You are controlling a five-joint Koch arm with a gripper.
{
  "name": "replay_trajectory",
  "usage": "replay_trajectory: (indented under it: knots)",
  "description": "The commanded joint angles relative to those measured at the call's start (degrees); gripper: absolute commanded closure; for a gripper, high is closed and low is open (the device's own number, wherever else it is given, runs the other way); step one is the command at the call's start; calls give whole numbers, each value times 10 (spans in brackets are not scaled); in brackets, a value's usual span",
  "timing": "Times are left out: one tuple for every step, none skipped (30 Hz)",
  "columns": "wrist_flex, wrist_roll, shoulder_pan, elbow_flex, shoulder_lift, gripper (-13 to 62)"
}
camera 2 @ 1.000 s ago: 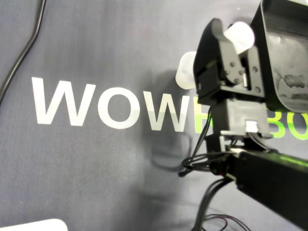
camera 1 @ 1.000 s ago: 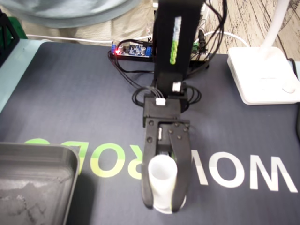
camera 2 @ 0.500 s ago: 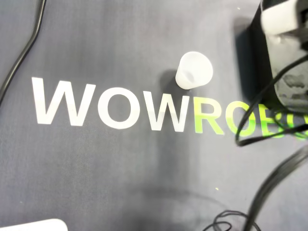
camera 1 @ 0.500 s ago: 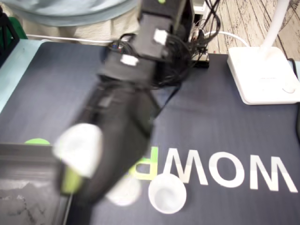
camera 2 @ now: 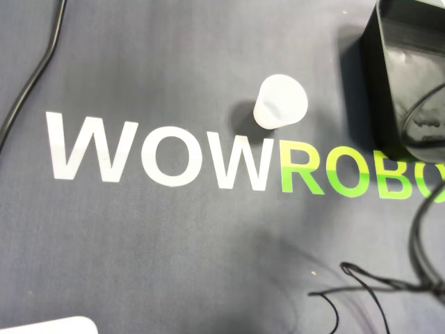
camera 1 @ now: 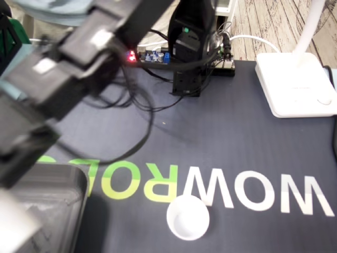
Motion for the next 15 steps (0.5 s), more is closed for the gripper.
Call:
replay_trajectory:
  knots:
    - [-9,48,8,-51,-1,436]
    - [-10,86,15,-66,-18,436]
    - [-11,152,25,-90,-48,436]
    - [-12,203,29,-105,-69,436]
    - [-14,221,29,-107,-76,436]
    - [-15,236,29,-111,-83,436]
    - [-16,257,29,-113,-89,436]
    - [-16,281,29,-118,-95,436]
    - [-17,310,29,-122,-101,435]
    - [-17,337,29,-126,-105,435]
    - [-18,365,29,-127,-109,435]
    - [-25,388,29,-128,-112,435]
    - [-38,410,29,-128,-117,435]
    - [-50,433,29,-128,-120,435]
    - [-59,455,29,-128,-122,435]
